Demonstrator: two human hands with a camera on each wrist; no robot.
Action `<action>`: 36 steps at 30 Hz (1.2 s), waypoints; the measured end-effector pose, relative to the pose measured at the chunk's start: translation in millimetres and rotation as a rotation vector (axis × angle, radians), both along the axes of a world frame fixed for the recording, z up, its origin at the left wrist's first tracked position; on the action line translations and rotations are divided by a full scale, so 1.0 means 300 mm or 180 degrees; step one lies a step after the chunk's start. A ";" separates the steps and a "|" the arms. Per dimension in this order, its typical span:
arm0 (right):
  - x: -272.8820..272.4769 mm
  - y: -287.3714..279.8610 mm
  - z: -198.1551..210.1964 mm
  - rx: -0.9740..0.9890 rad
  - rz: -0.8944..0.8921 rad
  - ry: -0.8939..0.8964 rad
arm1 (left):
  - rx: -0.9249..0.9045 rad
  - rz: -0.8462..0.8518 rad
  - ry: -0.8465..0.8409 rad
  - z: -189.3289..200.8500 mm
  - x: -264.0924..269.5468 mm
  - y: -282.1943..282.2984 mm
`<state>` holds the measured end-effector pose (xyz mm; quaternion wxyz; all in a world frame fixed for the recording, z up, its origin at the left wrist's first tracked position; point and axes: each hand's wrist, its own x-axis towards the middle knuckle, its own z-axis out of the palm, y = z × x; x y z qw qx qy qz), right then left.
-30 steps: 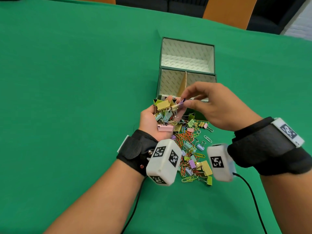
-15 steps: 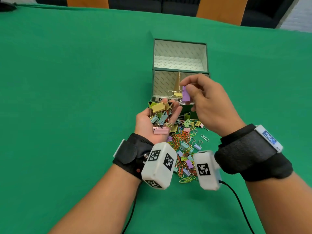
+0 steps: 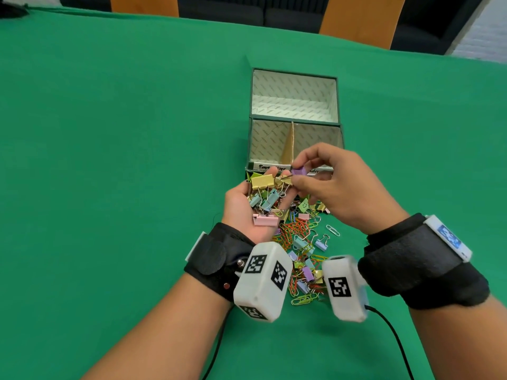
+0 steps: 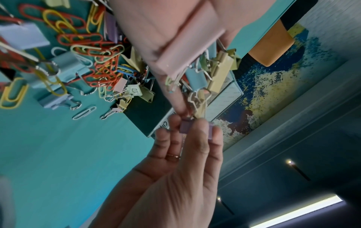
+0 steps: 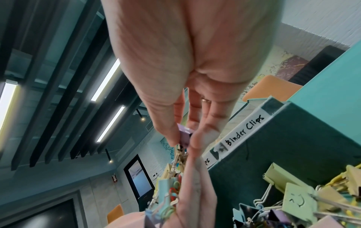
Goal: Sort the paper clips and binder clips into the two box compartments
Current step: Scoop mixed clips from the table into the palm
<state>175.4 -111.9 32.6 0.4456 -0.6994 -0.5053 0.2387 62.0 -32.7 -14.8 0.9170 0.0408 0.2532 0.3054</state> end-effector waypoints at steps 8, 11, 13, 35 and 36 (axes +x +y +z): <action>0.007 -0.009 -0.005 0.0245 -0.0048 0.0082 | -0.0133 0.0107 -0.0223 0.017 -0.006 0.000; 0.010 -0.010 -0.013 0.0266 -0.0052 0.0057 | -0.0148 0.0058 -0.0242 0.018 -0.005 -0.001; 0.011 -0.009 -0.015 0.0309 -0.0041 0.0148 | -0.0134 0.0077 -0.0227 0.017 -0.004 -0.001; 0.142 0.033 0.071 0.0548 -0.0750 -0.0200 | -0.0179 -0.0076 -0.0433 -0.011 0.000 0.019; 0.154 0.042 0.072 0.0524 -0.0830 -0.0294 | -0.0175 -0.0083 -0.0446 -0.011 -0.001 0.019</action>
